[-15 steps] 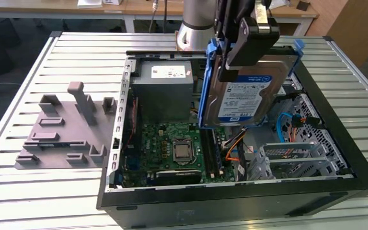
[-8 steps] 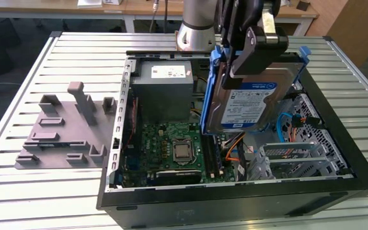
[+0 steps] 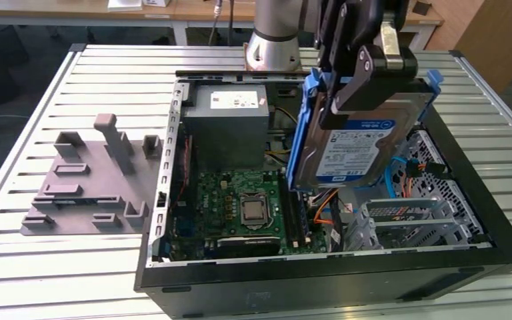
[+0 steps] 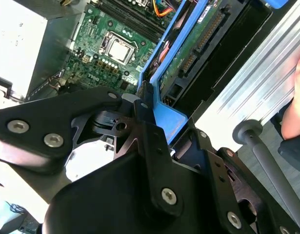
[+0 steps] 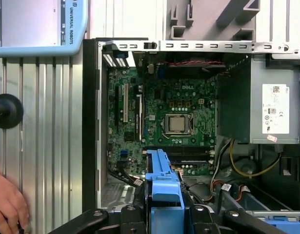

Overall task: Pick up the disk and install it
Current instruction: 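Insert the disk into the insertion slot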

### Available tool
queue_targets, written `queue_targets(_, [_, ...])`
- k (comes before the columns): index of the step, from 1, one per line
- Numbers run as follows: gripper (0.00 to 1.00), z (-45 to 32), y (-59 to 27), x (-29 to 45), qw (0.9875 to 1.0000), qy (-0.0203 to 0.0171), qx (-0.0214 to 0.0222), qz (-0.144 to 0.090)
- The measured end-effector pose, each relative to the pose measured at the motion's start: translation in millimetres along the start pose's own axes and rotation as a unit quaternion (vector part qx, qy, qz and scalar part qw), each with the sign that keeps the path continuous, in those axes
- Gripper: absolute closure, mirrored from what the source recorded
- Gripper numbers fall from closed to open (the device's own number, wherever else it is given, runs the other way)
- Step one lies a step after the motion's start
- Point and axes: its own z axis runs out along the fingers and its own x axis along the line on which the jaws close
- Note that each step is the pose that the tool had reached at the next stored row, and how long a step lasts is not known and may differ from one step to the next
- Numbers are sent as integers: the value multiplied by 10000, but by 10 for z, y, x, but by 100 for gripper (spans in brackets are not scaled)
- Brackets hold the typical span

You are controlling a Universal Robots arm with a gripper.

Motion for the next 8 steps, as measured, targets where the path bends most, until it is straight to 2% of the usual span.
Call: queue_targets(8, [64, 20, -60, 27, 10000, 0, 0, 14])
